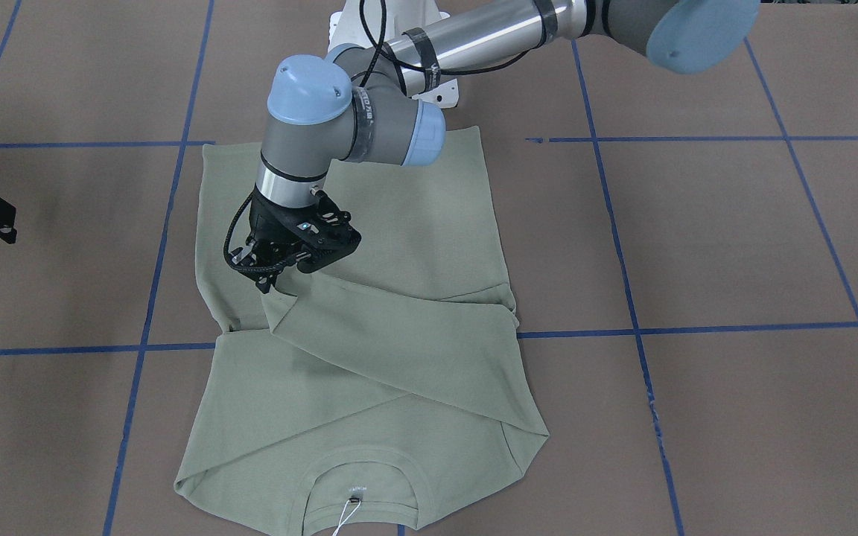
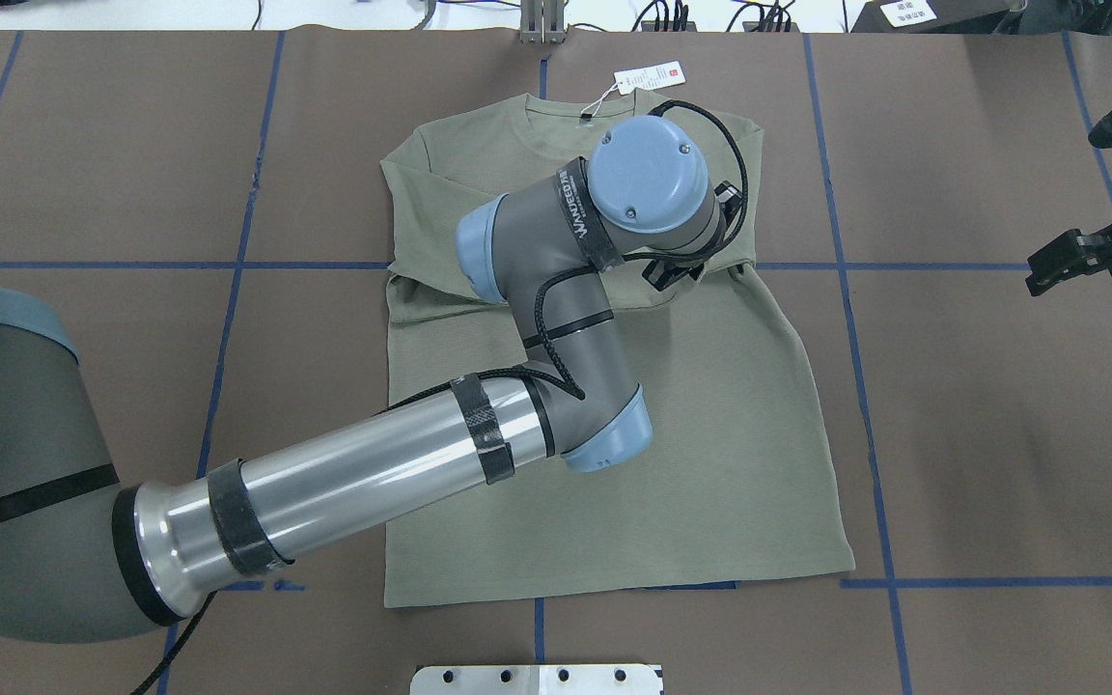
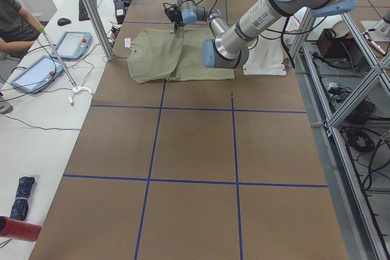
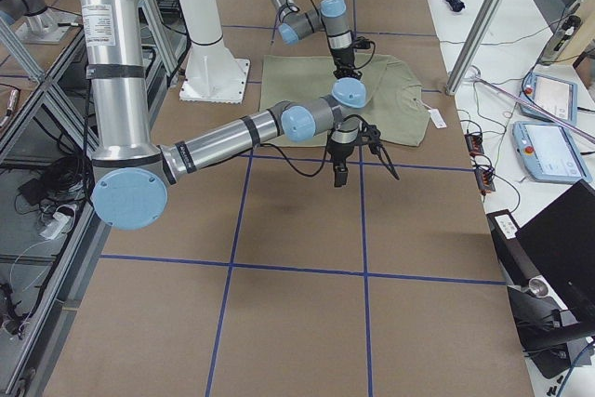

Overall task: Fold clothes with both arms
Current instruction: 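Fold the held sleeve across the shirt body with the left gripper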

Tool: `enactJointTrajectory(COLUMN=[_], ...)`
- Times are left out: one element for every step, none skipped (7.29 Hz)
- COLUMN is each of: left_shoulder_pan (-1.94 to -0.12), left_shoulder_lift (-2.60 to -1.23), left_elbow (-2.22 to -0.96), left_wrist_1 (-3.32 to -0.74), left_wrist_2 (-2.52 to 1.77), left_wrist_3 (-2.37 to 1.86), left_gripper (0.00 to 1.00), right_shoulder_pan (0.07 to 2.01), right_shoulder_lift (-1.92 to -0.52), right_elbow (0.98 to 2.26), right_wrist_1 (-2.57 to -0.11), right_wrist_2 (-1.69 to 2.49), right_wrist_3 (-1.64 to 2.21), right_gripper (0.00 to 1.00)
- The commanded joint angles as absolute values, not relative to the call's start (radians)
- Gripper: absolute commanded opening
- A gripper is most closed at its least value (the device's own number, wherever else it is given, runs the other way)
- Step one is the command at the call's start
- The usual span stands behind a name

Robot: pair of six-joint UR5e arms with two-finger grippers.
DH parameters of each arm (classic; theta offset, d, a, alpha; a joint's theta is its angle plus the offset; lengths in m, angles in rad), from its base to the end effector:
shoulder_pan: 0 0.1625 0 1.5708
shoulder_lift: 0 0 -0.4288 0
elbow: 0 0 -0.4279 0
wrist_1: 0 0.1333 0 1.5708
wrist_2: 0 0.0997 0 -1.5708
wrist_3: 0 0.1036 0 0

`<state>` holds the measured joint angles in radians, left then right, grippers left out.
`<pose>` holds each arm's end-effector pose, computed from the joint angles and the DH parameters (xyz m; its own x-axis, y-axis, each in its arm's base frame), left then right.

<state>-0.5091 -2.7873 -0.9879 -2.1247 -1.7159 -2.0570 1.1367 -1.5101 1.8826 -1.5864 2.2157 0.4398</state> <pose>0.7102 -0.5319 0.0038 0.1181 -0.5954 -0.7947 0.4754 0.7365 -0.4812 -0.1656 -0.5261 0.4775 0.7439 -0.1146 0.6584 0.0855 0.9934 0.0763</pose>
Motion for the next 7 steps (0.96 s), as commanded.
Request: enactJointTrajectory(left_shoulder_pan=[-0.482, -0.438, -0.41, -0.408, -0.41, -0.408, -0.41], left_shoulder_lift=[-2.806, -2.862, -2.903, -2.914, -2.905, -2.884, -2.854], left_elbow=[-0.956, -0.909, -0.876, -0.868, -0.865, -0.874, -0.879], left_wrist_1=[-2.137, -2.138, -2.16, -2.246, -2.357, -2.358, -2.358], left_wrist_2=[-1.692, -1.636, -1.612, -1.611, -1.565, -1.537, -1.536], left_wrist_3=[-2.062, -2.084, -2.129, -2.147, -2.113, -1.992, -1.952], left_gripper=[0.0, 0.0, 0.0, 0.54, 1.0, 1.0, 1.0], right_shoulder_pan=[1.137, 1.137, 1.137, 1.137, 1.135, 1.135, 1.135], right_shoulder_lift=[-1.506, -1.5, -1.5, -1.5, -1.497, -1.493, -1.491], right_elbow=[1.878, 1.875, 1.876, 1.876, 1.876, 1.876, 1.876], right_wrist_1=[-1.586, -1.586, -1.585, -1.585, -1.585, -1.585, -1.585], right_wrist_2=[2.217, 2.217, 2.218, 2.218, 2.218, 2.217, 2.218], right_wrist_3=[0.44, 0.442, 0.443, 0.443, 0.443, 0.443, 0.443], right_gripper=[1.0, 1.0, 1.0, 1.0, 1.0, 1.0, 1.0])
